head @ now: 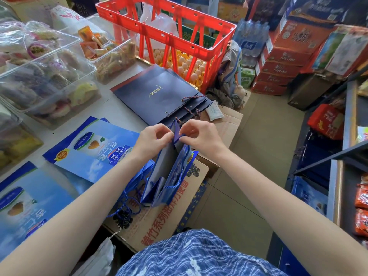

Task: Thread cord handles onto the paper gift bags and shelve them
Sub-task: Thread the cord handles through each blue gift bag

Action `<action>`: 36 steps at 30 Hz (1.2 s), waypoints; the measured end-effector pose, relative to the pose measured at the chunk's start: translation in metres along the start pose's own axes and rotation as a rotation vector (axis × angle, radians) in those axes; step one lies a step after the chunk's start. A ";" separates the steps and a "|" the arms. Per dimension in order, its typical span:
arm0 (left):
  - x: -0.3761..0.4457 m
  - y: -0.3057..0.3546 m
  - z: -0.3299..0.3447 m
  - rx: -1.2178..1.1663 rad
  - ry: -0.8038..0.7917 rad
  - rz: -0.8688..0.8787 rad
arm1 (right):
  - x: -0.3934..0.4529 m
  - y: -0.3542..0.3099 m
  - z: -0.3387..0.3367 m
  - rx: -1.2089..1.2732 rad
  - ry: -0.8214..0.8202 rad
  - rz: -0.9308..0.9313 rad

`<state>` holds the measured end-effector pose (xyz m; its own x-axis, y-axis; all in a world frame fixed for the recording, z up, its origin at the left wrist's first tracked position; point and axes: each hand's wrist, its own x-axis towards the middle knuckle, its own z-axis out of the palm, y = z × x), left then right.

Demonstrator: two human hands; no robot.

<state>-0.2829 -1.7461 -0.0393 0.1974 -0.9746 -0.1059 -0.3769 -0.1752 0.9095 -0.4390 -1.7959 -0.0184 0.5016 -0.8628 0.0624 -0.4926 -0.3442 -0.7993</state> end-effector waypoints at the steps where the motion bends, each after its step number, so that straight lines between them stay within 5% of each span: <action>1: -0.001 -0.003 -0.001 0.101 0.021 0.040 | 0.000 0.002 -0.001 -0.004 0.019 0.009; 7: -0.006 -0.014 0.006 0.601 0.125 0.215 | 0.003 0.002 -0.004 -0.083 0.053 -0.016; 12: -0.004 -0.018 -0.002 0.345 -0.060 -0.036 | 0.002 0.007 -0.012 -0.233 -0.038 -0.074; 15: -0.004 -0.013 0.001 0.437 -0.101 -0.015 | -0.001 0.003 -0.011 -0.540 -0.046 -0.204; 17: -0.006 -0.009 0.007 0.489 -0.105 0.021 | 0.001 -0.004 -0.005 -0.494 -0.002 -0.295; 23: -0.011 -0.006 0.001 0.496 -0.039 0.014 | -0.004 0.014 0.005 -0.878 -0.250 -0.072; 31: -0.022 0.007 0.006 0.543 0.019 0.174 | 0.003 0.018 0.027 -0.473 0.005 0.232; 36: -0.019 -0.009 -0.008 0.604 -0.033 0.079 | 0.005 0.008 0.008 -0.117 -0.116 0.261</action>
<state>-0.2762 -1.7250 -0.0421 0.1236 -0.9900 -0.0684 -0.8377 -0.1410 0.5276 -0.4344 -1.8002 -0.0288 0.4220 -0.8819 -0.2104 -0.6910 -0.1626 -0.7043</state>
